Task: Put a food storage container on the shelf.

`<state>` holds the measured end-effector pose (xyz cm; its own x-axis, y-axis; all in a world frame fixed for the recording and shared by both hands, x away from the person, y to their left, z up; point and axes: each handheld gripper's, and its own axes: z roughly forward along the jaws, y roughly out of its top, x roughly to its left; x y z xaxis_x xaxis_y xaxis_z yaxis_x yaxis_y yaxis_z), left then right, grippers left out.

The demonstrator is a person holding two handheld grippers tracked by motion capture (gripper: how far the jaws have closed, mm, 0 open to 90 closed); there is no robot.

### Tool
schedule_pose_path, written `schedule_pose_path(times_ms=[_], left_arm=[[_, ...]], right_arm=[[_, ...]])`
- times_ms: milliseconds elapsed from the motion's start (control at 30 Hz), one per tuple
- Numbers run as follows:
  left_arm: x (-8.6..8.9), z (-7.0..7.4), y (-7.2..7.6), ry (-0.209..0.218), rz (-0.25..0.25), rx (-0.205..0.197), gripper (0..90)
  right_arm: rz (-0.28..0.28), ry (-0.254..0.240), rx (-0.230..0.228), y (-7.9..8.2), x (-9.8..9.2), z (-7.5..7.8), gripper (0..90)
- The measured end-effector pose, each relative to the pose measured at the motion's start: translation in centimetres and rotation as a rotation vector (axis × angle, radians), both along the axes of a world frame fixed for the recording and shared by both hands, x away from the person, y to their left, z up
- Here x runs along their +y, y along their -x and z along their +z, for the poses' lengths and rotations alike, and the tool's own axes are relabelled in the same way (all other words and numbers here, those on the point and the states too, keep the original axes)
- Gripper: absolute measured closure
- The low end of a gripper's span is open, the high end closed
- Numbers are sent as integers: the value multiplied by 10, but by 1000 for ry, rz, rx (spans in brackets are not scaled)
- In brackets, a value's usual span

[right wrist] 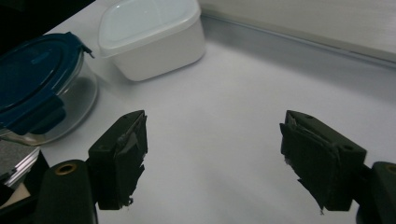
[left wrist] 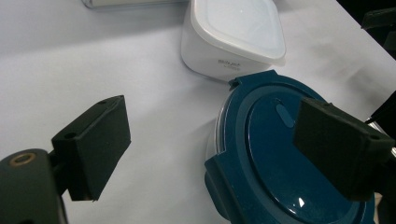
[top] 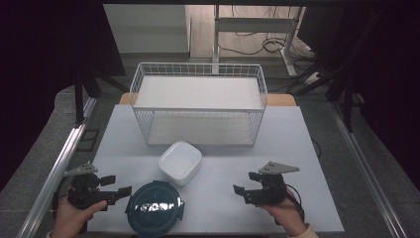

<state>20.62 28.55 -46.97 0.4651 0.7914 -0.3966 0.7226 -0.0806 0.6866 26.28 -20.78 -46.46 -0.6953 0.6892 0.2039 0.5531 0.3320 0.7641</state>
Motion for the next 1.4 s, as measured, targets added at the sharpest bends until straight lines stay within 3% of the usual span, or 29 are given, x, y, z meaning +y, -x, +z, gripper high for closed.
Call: schedule_pose_path(times_ms=[533,900,1133,1267,1400], left_arm=[[8,-5,3,55,-2,24,134],[3,-11,2,84,-22,55,136],[2,-16,4,111,-31,87,136],[4,-20,5,138,-36,112,141],[5,-26,7,168,-42,137,146]], right_arm=[[46,-76,107,8,44,-5,196],[90,-108,150,16,75,-8,179],[124,-148,237,22,104,-17,173],[121,-184,286,27,118,-20,172],[100,-225,364,30,129,-29,171]])
